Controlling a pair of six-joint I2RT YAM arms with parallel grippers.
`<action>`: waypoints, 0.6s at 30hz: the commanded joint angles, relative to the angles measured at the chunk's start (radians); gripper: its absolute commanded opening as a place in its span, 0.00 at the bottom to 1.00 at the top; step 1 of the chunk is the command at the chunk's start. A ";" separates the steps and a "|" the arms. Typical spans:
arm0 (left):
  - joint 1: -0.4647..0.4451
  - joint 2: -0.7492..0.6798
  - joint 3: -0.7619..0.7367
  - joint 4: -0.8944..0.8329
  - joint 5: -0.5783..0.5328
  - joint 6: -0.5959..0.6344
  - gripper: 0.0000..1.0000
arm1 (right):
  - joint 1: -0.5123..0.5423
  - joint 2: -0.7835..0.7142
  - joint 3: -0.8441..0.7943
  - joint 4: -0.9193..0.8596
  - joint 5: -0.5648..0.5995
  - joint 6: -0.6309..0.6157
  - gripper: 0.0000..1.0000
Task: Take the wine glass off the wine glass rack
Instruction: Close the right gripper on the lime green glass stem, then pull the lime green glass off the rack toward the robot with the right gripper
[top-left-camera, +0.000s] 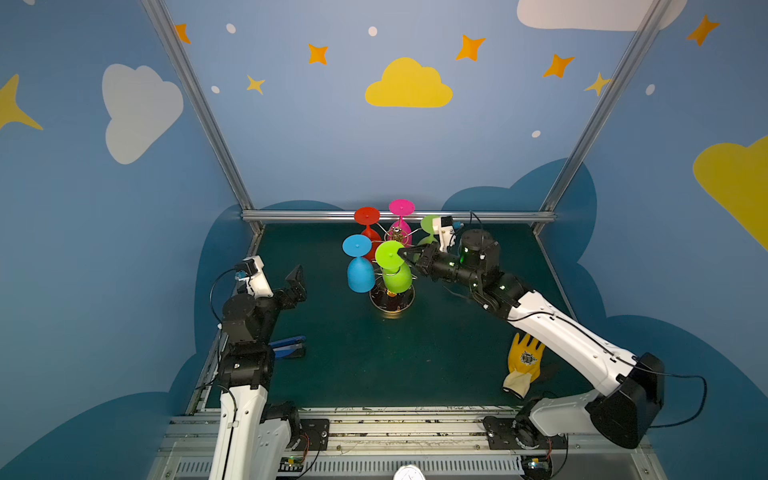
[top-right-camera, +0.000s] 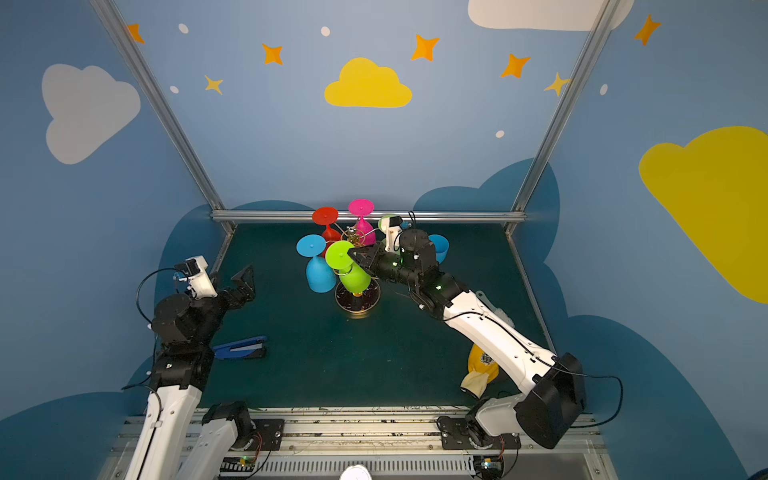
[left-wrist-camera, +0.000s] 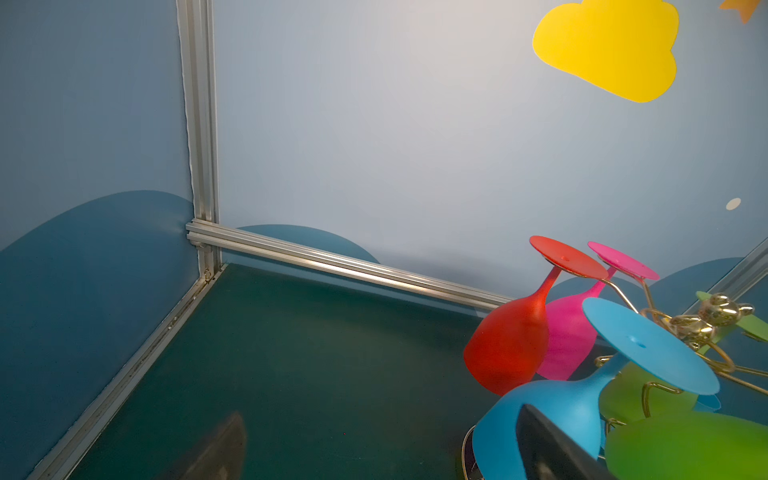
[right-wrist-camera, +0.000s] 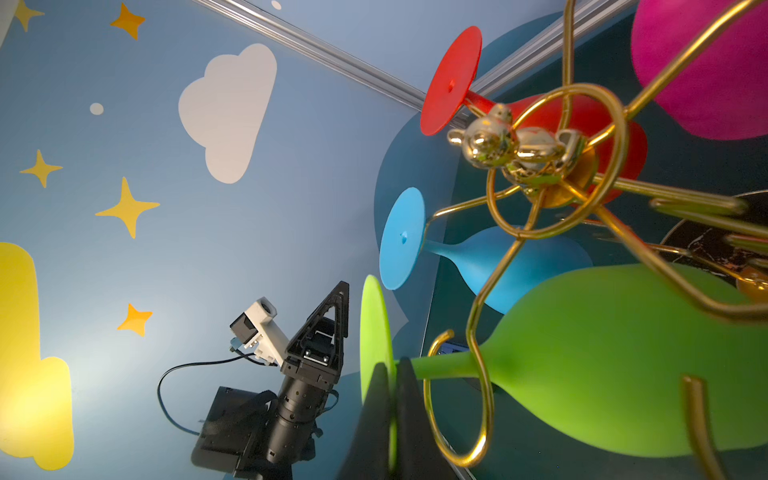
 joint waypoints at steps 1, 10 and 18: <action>0.000 -0.010 0.004 0.016 -0.008 -0.005 1.00 | -0.005 0.007 0.026 0.043 0.019 0.012 0.00; -0.003 -0.013 0.004 0.016 -0.011 -0.003 1.00 | 0.002 0.039 0.046 0.049 0.019 0.018 0.00; -0.006 -0.016 0.004 0.015 -0.012 0.000 1.00 | 0.007 0.047 0.049 0.051 0.050 0.019 0.00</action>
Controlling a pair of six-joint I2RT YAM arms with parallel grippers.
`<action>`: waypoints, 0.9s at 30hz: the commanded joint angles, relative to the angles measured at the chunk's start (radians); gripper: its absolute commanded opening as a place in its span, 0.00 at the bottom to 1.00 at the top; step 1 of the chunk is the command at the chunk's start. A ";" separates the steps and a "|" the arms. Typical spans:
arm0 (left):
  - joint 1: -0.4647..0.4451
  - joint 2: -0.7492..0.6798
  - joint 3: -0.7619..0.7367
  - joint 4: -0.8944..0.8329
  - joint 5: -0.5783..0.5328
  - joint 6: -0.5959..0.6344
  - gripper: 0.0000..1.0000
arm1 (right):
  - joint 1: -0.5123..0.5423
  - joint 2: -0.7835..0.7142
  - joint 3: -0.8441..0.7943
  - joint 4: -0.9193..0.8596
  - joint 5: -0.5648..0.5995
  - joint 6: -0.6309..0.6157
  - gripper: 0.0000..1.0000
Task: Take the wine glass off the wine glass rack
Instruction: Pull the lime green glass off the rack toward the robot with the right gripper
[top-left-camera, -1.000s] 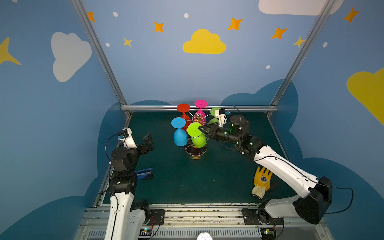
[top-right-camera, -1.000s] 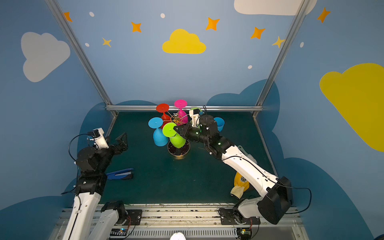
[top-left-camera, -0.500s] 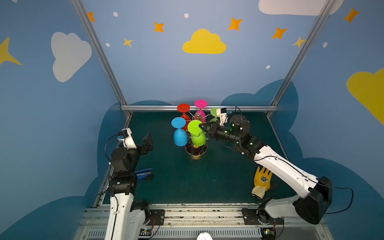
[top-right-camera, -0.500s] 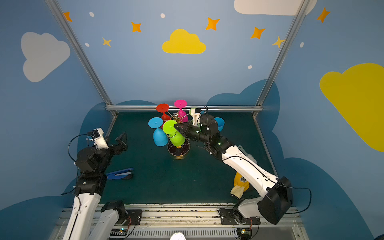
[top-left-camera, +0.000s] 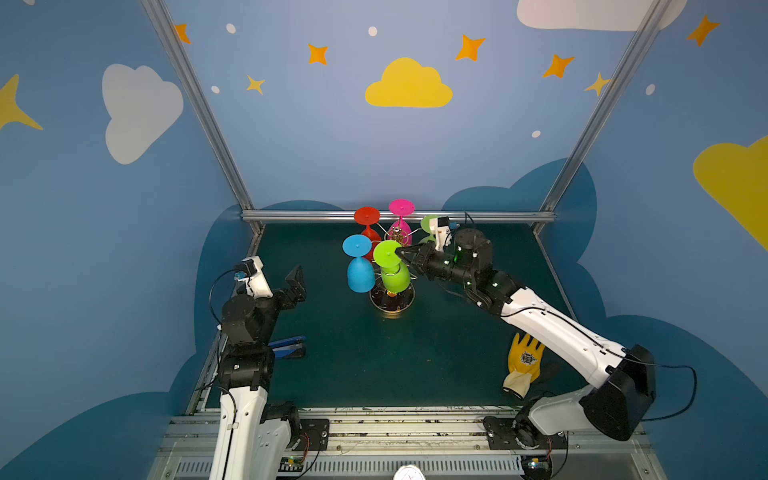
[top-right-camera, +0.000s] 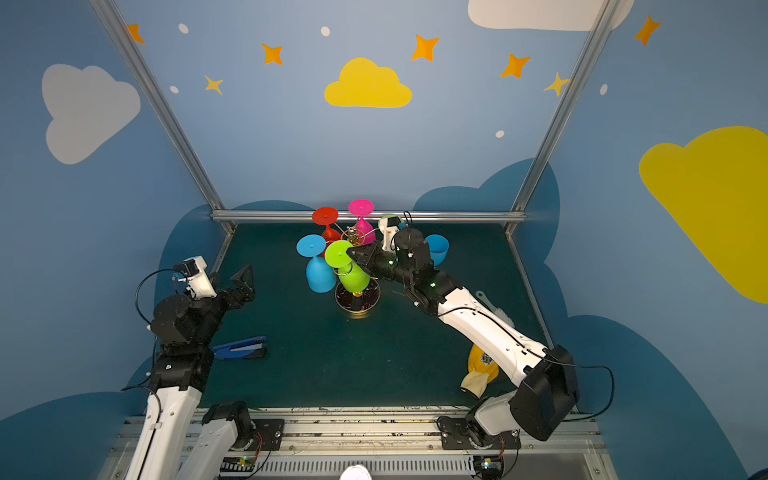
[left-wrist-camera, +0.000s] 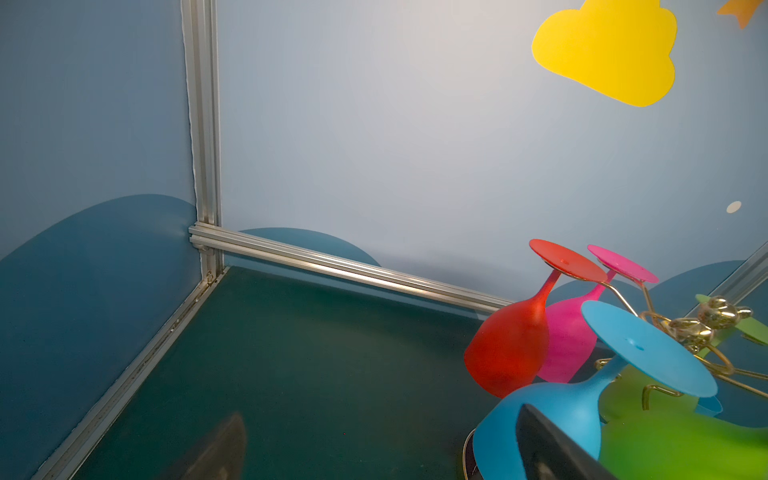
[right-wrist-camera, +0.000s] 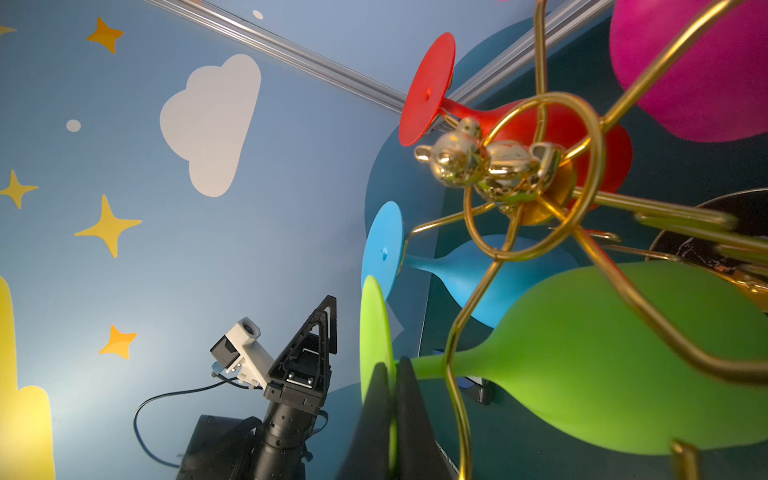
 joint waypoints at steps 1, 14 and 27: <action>-0.003 -0.010 0.004 0.014 -0.006 -0.001 1.00 | 0.005 0.001 0.035 0.040 0.028 0.006 0.00; -0.005 -0.012 0.004 0.014 -0.008 0.001 1.00 | 0.012 0.025 0.044 0.052 0.039 0.007 0.00; -0.008 -0.017 0.004 0.014 -0.009 0.001 1.00 | 0.024 0.052 0.056 0.059 0.053 0.003 0.00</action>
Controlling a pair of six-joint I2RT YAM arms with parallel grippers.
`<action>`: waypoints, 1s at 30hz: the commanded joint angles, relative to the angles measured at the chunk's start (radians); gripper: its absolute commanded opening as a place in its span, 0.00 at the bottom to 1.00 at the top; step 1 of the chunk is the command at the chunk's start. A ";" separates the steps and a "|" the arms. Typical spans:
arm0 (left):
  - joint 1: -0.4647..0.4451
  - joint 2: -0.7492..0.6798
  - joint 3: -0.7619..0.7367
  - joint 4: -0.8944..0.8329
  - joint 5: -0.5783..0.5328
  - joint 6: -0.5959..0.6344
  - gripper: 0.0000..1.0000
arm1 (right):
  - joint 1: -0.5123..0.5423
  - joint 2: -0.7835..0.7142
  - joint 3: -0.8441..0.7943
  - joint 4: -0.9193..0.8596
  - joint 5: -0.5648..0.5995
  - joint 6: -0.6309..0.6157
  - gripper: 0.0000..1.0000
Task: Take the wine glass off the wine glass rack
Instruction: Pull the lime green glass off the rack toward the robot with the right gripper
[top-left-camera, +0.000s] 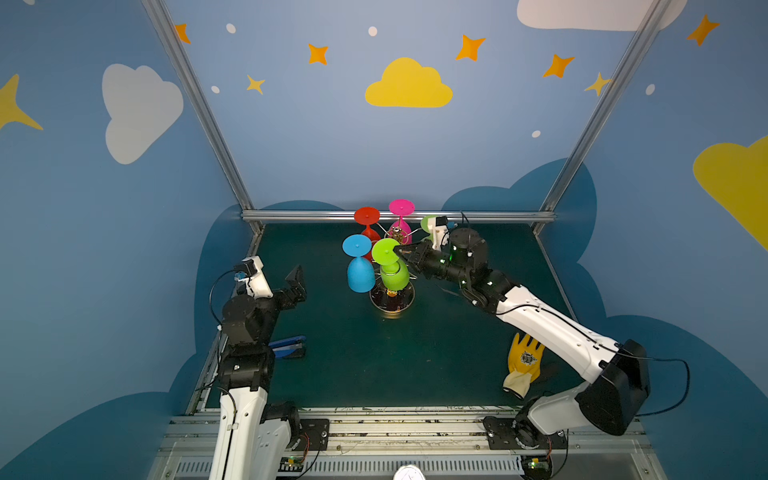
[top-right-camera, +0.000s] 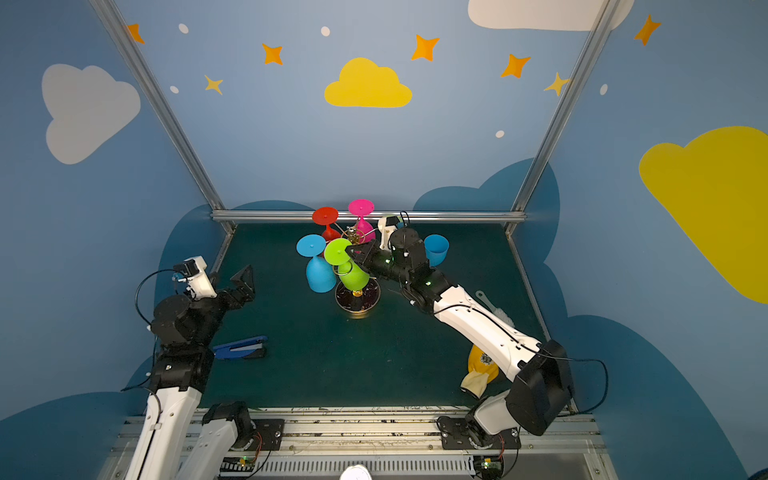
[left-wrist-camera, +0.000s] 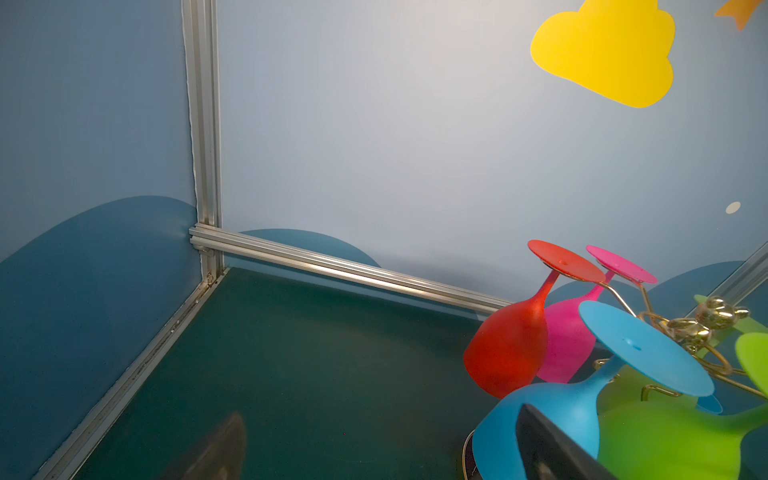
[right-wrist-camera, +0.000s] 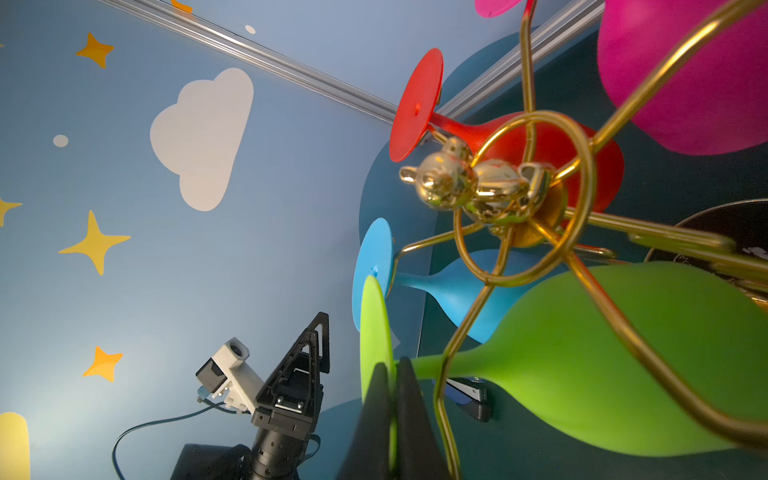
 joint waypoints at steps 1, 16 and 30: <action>-0.003 -0.010 0.004 0.013 -0.003 0.001 1.00 | 0.009 0.019 0.049 0.039 0.009 -0.004 0.00; -0.006 -0.017 0.004 0.012 -0.008 0.004 1.00 | 0.050 0.041 0.073 0.005 -0.016 -0.031 0.00; -0.008 -0.020 0.004 0.011 -0.011 0.006 1.00 | 0.105 -0.038 0.001 -0.070 -0.004 -0.071 0.00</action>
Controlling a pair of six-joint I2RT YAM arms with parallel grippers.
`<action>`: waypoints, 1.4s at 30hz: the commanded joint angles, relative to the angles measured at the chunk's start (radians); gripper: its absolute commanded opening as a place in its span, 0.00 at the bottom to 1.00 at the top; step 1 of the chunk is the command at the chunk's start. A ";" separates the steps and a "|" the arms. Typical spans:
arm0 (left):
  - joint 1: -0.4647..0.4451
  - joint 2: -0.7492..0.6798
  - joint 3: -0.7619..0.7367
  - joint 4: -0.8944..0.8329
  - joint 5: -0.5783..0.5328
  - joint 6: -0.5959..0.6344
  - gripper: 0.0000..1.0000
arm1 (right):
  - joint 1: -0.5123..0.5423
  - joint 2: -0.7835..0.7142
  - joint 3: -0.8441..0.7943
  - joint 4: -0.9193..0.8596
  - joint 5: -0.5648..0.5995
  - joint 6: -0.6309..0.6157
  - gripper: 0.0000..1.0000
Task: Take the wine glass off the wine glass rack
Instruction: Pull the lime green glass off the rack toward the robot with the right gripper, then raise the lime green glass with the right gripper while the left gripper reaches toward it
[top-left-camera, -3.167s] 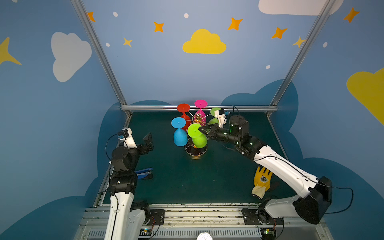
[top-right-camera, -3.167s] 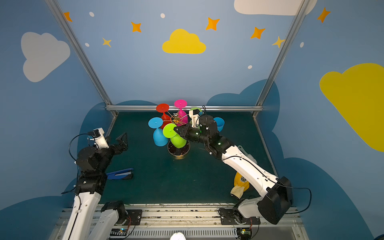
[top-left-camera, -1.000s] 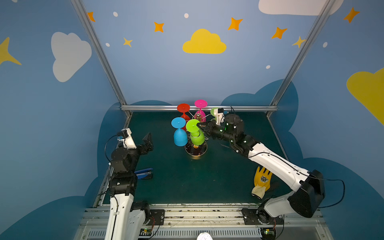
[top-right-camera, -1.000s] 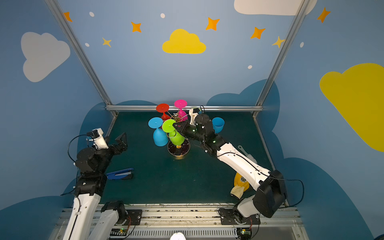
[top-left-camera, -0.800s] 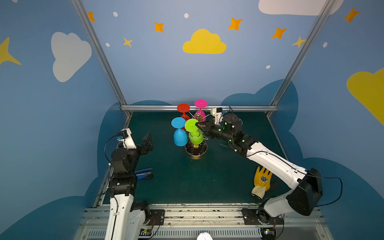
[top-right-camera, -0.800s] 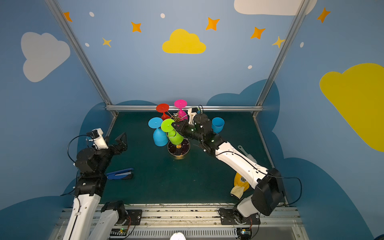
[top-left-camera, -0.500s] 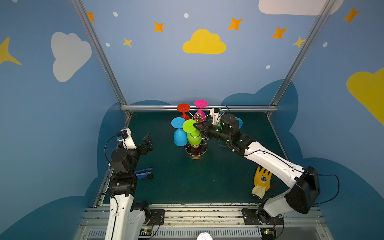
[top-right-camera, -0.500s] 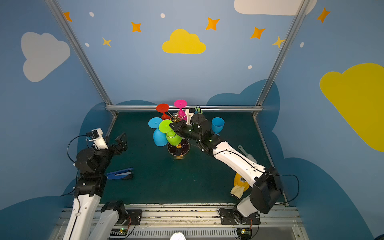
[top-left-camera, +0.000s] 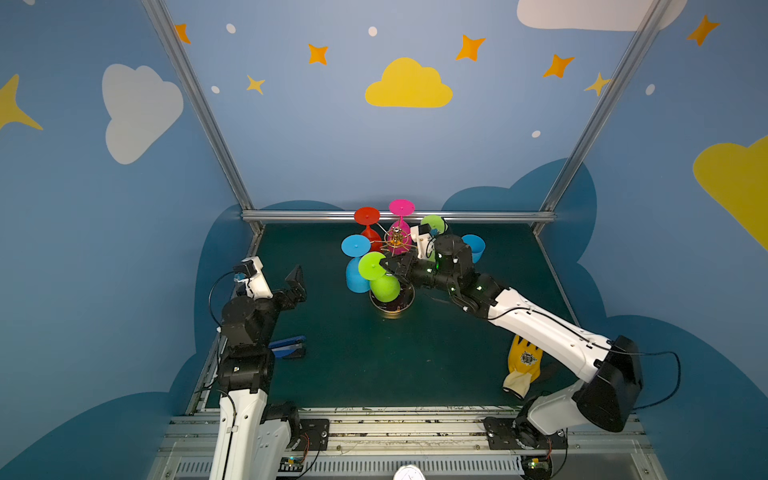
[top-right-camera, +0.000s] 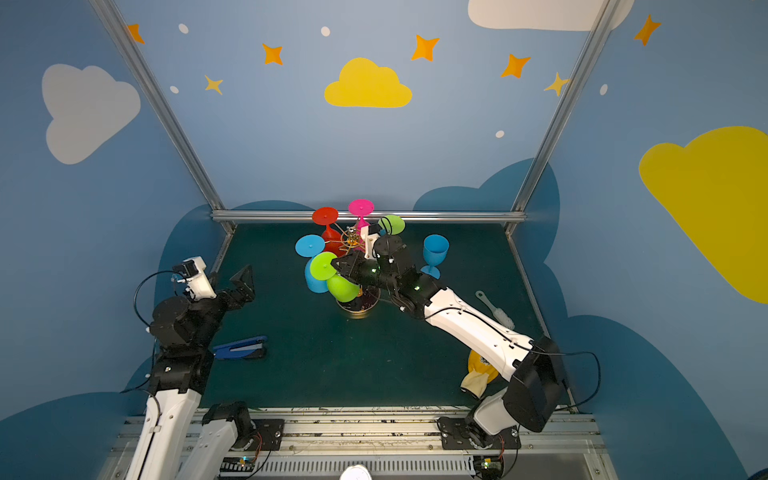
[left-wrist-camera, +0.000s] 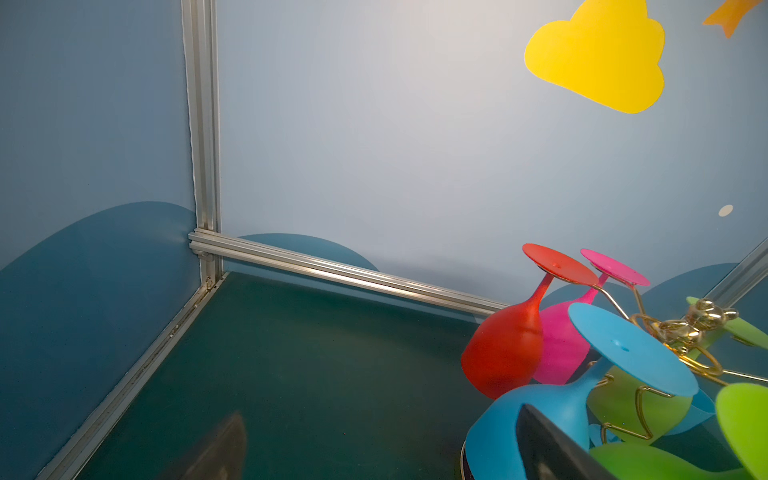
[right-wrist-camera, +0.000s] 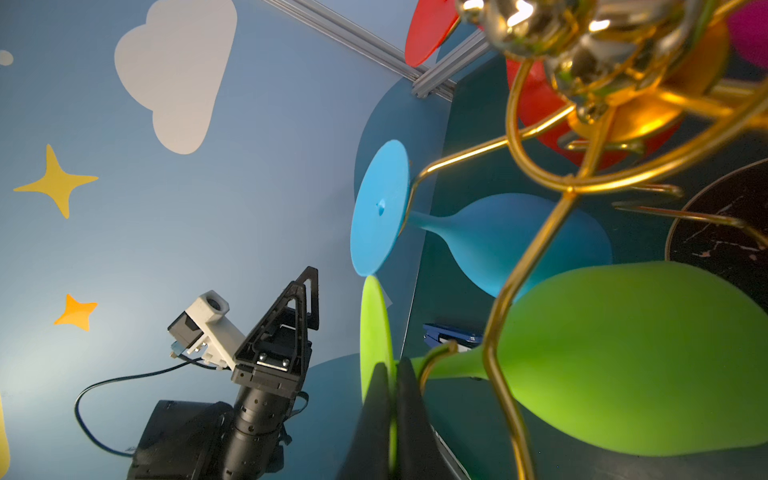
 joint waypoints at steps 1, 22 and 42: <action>-0.002 -0.009 0.004 0.011 -0.009 0.006 1.00 | 0.011 -0.054 -0.017 -0.017 -0.002 -0.026 0.00; -0.006 -0.029 0.116 -0.122 0.088 -0.125 0.99 | -0.006 -0.456 -0.216 -0.301 0.140 -0.214 0.00; -0.033 0.115 0.370 0.125 0.822 -0.564 0.92 | -0.136 -0.427 0.247 -0.578 -0.086 -0.604 0.00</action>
